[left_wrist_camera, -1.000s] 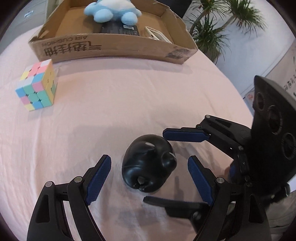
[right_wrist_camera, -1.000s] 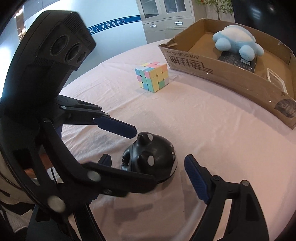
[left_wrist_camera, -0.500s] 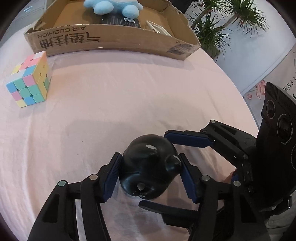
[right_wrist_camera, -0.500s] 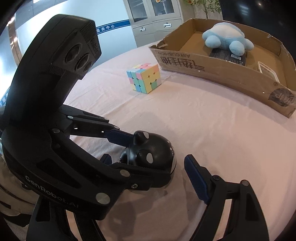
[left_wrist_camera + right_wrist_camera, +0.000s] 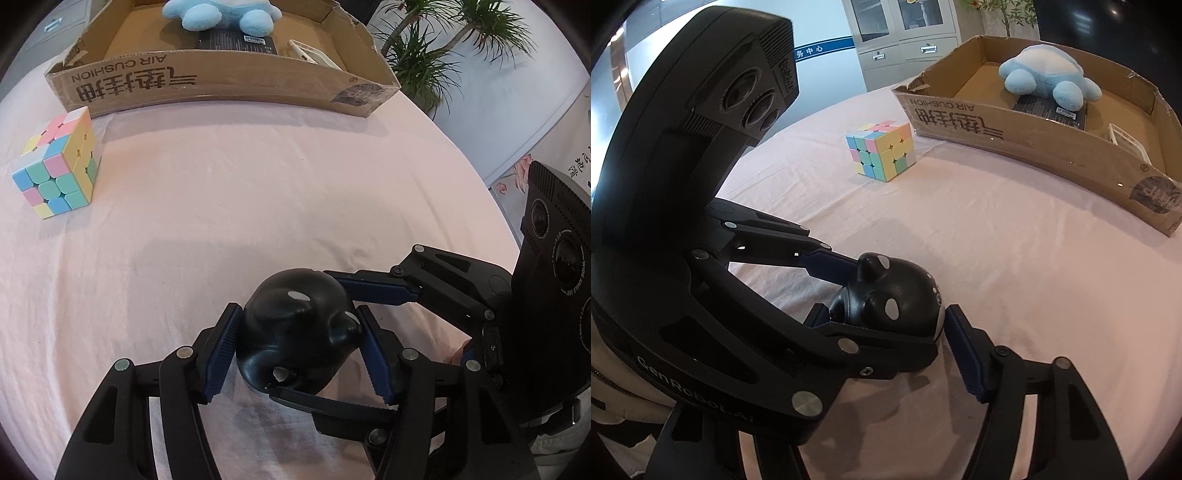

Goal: Organize objects
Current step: 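Carry the black mouse into the cardboard box and open the right tool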

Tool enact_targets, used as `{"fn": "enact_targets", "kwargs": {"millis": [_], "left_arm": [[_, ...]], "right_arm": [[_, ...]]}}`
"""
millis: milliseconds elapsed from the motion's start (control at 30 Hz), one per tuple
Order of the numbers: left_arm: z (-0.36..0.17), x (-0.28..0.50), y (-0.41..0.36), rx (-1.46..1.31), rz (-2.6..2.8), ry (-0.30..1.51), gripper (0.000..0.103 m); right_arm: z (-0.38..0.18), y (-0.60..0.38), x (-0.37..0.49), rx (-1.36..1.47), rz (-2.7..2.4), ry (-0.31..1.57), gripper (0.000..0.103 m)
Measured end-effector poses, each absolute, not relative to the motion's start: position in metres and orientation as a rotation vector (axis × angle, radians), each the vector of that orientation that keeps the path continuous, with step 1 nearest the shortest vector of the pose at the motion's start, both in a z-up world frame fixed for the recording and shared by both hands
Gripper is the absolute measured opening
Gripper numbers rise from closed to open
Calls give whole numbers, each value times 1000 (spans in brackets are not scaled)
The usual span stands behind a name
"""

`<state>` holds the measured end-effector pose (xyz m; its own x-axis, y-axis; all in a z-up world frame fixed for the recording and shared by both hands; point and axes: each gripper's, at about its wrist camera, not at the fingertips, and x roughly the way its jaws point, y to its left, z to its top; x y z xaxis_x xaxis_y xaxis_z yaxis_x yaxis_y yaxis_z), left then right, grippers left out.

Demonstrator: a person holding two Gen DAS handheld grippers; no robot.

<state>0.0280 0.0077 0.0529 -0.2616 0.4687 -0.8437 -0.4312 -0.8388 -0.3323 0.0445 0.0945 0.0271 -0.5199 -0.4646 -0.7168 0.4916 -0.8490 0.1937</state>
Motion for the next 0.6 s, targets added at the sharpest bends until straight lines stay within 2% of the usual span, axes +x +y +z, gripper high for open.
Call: {"fn": "enact_targets", "kwargs": {"millis": [267, 333, 600], "left_arm": [[52, 32, 9, -1417, 2154, -42, 60], [52, 32, 8, -1416, 2160, -54, 60], [58, 36, 9, -1404, 2172, -53, 59]], "right_arm": [[25, 91, 47, 1101, -2342, 68, 60], [25, 92, 48, 1091, -2347, 60, 53], [29, 94, 51, 1061, -2357, 40, 53]]}}
